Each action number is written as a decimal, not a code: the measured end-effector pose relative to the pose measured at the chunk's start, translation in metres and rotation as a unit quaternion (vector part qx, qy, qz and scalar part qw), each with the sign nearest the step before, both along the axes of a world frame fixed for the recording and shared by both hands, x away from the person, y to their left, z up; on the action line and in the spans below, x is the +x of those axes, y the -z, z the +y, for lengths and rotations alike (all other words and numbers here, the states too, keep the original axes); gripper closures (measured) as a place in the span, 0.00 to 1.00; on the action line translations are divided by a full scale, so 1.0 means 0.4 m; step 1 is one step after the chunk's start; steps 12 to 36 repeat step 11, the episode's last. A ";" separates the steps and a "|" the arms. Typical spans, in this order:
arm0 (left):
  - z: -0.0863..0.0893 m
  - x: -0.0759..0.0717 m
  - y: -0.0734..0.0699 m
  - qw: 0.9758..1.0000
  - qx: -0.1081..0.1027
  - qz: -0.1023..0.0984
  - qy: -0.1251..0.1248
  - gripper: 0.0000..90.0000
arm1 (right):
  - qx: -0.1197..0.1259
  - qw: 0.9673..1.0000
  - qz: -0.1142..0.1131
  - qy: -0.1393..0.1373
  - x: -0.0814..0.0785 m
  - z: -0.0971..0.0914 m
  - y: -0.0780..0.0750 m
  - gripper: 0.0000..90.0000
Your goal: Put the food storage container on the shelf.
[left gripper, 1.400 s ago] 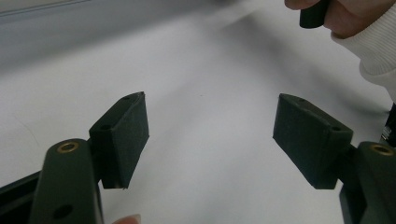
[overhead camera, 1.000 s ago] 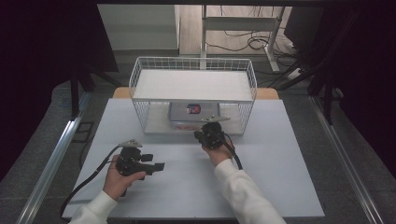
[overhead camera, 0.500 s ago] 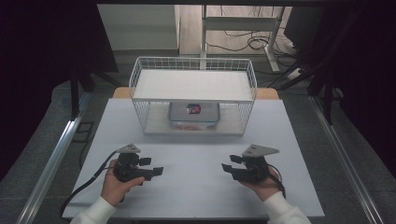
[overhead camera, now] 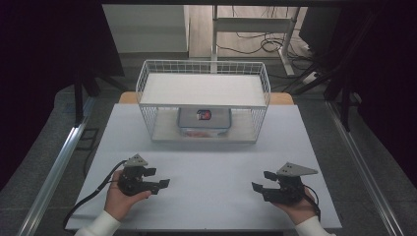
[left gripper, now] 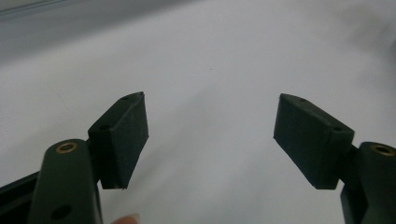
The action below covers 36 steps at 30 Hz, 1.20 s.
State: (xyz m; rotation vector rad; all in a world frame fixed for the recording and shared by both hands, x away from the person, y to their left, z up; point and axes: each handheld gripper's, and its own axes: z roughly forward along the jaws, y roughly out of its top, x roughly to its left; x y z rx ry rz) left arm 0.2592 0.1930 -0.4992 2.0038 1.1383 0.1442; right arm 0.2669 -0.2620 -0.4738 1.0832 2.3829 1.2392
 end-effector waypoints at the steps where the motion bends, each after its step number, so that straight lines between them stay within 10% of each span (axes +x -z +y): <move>1: 0.001 0.000 0.000 1.000 0.003 -0.002 0.000 0.29 | -0.002 1.000 0.000 -0.001 0.000 0.003 0.001 0.38; 11: 0.003 0.000 -0.001 1.000 0.002 -0.005 0.010 0.27 | -0.029 0.999 -0.028 0.005 -0.002 0.018 0.013 0.21; 36: 0.003 0.000 -0.001 1.000 0.002 -0.005 0.010 0.27 | -0.029 0.999 -0.028 0.005 -0.002 0.018 0.013 0.21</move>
